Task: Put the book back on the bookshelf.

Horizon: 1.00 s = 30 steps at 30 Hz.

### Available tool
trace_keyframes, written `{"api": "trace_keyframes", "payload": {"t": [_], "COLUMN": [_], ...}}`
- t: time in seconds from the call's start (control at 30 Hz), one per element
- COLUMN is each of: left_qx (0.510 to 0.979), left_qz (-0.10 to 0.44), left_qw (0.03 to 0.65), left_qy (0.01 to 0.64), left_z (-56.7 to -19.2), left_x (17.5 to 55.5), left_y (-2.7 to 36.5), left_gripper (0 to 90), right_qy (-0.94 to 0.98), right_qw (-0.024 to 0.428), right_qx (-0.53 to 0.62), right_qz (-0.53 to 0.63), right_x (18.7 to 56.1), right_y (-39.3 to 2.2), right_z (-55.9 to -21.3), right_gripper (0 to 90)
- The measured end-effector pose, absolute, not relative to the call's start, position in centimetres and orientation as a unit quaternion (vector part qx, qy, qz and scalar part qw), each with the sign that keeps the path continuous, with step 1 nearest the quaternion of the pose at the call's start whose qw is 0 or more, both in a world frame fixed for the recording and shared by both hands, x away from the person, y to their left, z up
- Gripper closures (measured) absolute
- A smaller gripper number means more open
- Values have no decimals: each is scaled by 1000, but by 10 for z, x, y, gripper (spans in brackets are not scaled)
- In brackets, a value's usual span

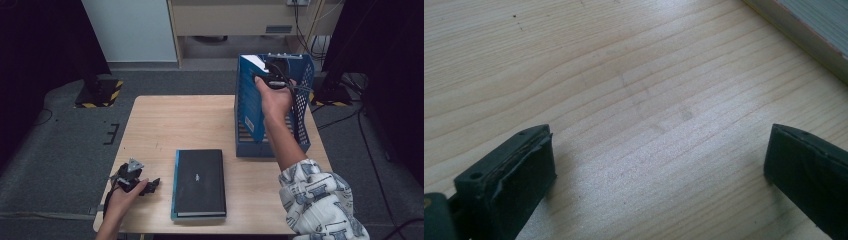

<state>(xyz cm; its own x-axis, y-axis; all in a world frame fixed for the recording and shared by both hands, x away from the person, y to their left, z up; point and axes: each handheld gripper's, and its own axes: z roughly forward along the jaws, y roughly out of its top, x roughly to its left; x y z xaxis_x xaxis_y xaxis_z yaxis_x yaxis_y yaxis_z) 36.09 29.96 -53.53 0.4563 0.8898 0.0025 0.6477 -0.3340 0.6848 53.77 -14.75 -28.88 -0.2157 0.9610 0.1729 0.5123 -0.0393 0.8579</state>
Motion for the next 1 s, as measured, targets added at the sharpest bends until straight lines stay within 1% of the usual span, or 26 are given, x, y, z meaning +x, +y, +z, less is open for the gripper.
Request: {"api": "trace_keyframes", "payload": {"t": [0.7, 1.0], "left_qx": [794, 795], "left_qz": [193, 193], "left_qw": [316, 316], "left_qy": [482, 481], "left_z": [-536, -536], "left_x": [361, 362], "left_y": [300, 300], "left_gripper": [0, 0], "right_qy": [642, 643], "right_qw": [261, 262], "right_qx": [575, 579], "right_qz": [435, 427], "right_x": [544, 547], "right_y": [-142, -138], "right_z": [-306, -323], "right_gripper": [606, 606]}}
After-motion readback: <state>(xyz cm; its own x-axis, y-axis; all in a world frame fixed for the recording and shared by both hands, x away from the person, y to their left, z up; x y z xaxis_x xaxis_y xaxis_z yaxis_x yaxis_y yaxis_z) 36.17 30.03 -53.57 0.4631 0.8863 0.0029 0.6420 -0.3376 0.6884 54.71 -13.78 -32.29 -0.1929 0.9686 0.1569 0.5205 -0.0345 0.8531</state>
